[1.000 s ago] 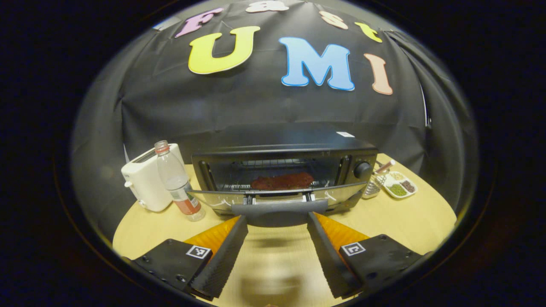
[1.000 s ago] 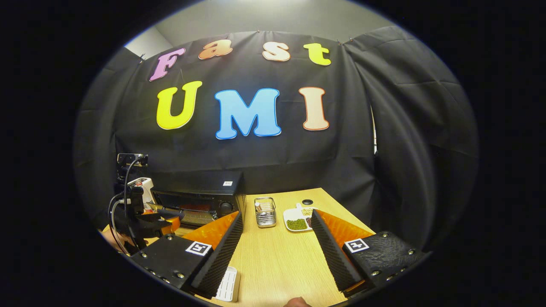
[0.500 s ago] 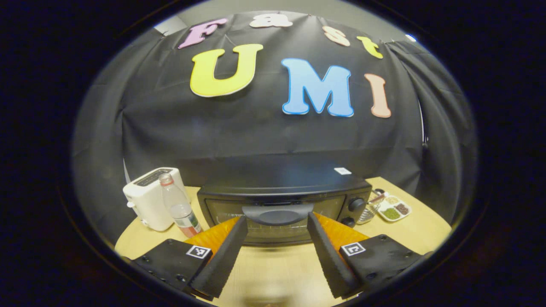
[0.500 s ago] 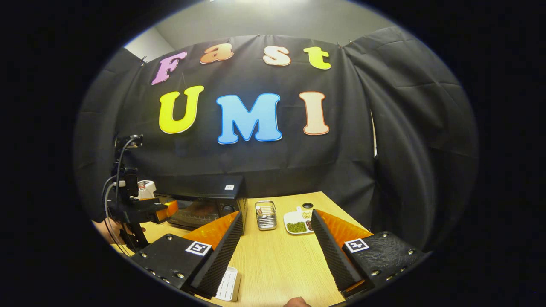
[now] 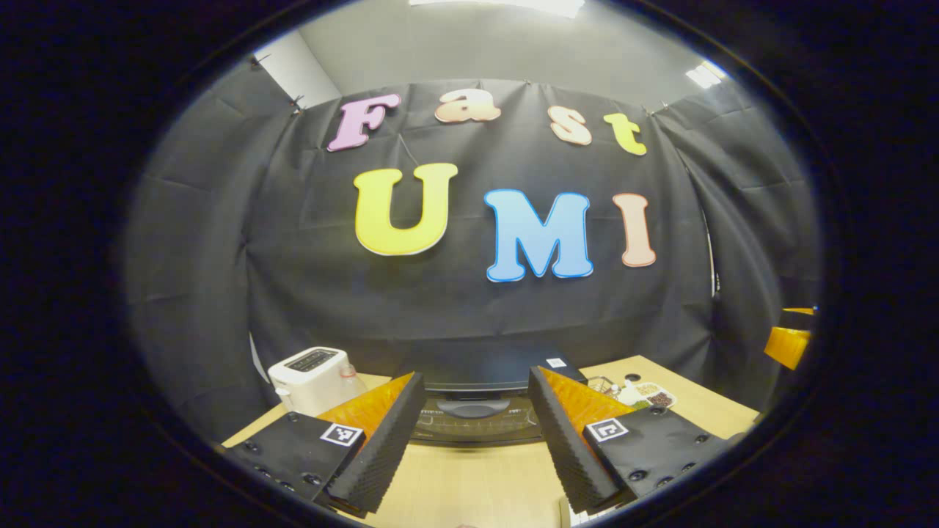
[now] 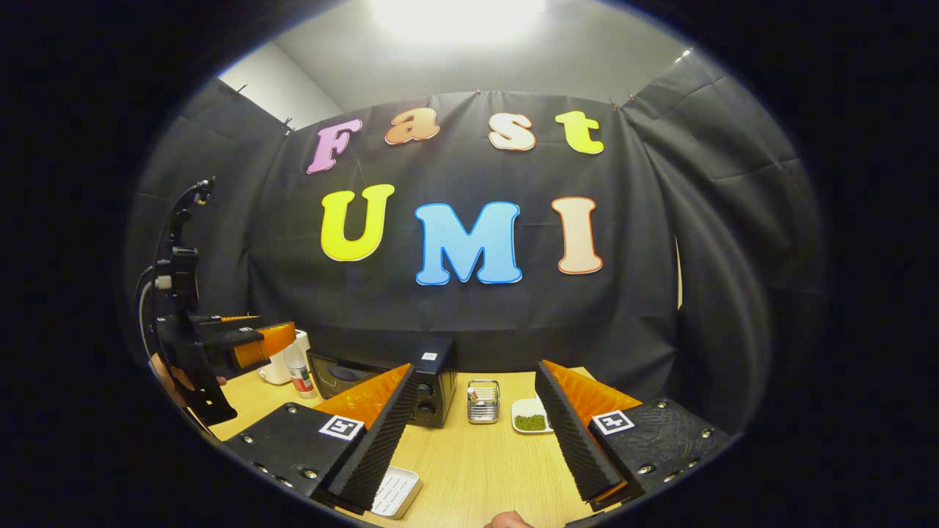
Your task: Open the electric oven with the left hand, put the food in, and close the electric oven.
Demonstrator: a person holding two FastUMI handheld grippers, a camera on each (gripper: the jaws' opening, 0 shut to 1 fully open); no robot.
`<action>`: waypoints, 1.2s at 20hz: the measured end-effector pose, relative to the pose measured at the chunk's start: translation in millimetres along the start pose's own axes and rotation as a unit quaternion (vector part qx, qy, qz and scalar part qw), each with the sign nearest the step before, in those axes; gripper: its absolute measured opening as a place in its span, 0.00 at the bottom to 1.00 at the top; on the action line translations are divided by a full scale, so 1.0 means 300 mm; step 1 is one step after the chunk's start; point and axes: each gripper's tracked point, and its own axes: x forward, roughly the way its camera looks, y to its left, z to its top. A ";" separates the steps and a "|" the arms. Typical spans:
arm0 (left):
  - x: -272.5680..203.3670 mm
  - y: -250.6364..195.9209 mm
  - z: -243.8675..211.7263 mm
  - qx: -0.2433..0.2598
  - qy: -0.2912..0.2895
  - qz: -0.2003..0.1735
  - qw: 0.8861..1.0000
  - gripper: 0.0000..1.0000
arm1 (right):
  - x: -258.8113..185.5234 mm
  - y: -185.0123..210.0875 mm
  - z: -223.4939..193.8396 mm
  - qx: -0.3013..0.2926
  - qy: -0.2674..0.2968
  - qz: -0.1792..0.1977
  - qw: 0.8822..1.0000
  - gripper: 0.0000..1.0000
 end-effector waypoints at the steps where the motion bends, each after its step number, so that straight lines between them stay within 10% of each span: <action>1: -0.050 0.007 0.015 -0.001 -0.003 0.010 1.000 0.99 | -0.012 -0.005 0.013 -0.001 -0.004 0.008 1.000 0.98; 10: -0.360 0.069 0.142 0.026 -0.049 0.047 0.997 0.99 | -0.110 0.023 0.138 -0.017 -0.035 0.047 0.998 0.98; 24: -0.544 0.233 0.165 -0.003 -0.058 0.048 0.997 0.97 | -0.187 0.126 0.176 0.021 -0.056 0.003 0.998 0.98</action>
